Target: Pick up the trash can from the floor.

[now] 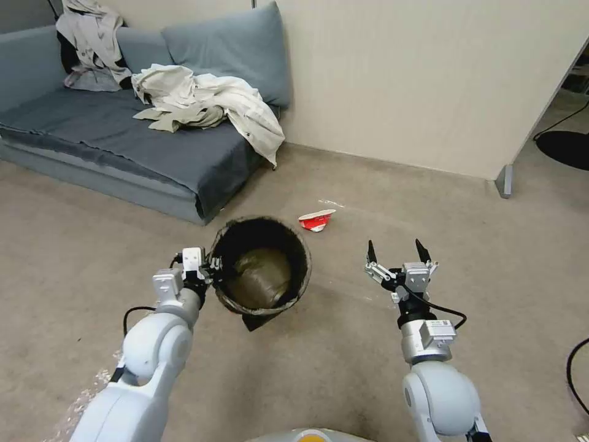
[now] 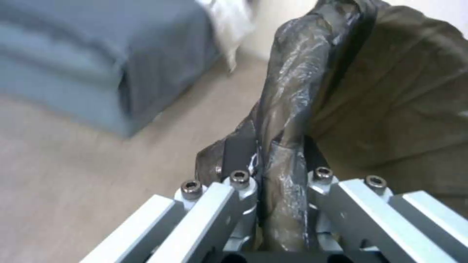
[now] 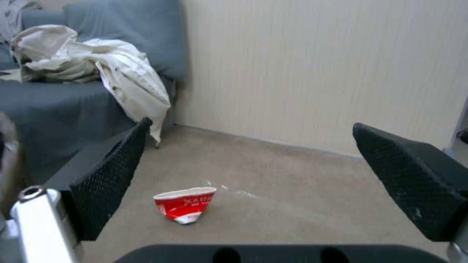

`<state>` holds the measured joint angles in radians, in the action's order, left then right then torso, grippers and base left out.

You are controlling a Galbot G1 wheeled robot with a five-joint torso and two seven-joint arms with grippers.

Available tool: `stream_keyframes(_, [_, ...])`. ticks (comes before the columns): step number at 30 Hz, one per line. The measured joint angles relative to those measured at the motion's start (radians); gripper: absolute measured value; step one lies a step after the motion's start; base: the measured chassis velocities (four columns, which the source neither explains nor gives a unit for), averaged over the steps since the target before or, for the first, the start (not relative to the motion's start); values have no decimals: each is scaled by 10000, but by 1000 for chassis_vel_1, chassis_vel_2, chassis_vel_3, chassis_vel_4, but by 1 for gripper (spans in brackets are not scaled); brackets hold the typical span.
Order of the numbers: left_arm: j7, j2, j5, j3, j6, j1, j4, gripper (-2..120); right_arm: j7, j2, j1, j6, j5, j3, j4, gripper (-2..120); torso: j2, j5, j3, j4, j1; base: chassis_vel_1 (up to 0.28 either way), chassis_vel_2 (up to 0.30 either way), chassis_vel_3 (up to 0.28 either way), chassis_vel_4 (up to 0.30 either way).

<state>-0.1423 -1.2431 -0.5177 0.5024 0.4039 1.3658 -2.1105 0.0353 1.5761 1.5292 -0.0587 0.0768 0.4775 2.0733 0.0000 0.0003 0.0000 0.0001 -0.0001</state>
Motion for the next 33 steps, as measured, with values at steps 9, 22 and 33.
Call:
stream_keyframes(9, [876,-164,-139,374,-1742,624,-481,3,32,27,66,-64,0,53,33,100,0,-2,0,0,0,0,0,0,0])
stream_keyframes(22, [1441,-692,738,374,-2808,1580,-1077,3,38,119,36,-79,46,48,26,100,0,-2,0,-1,0,0,0,0,0])
stream_keyframes(33, [1417,-716,1140,349,-2837,1613,-1206,3,42,150,12,-73,65,69,23,100,0,-3,0,-1,0,0,0,0,0])
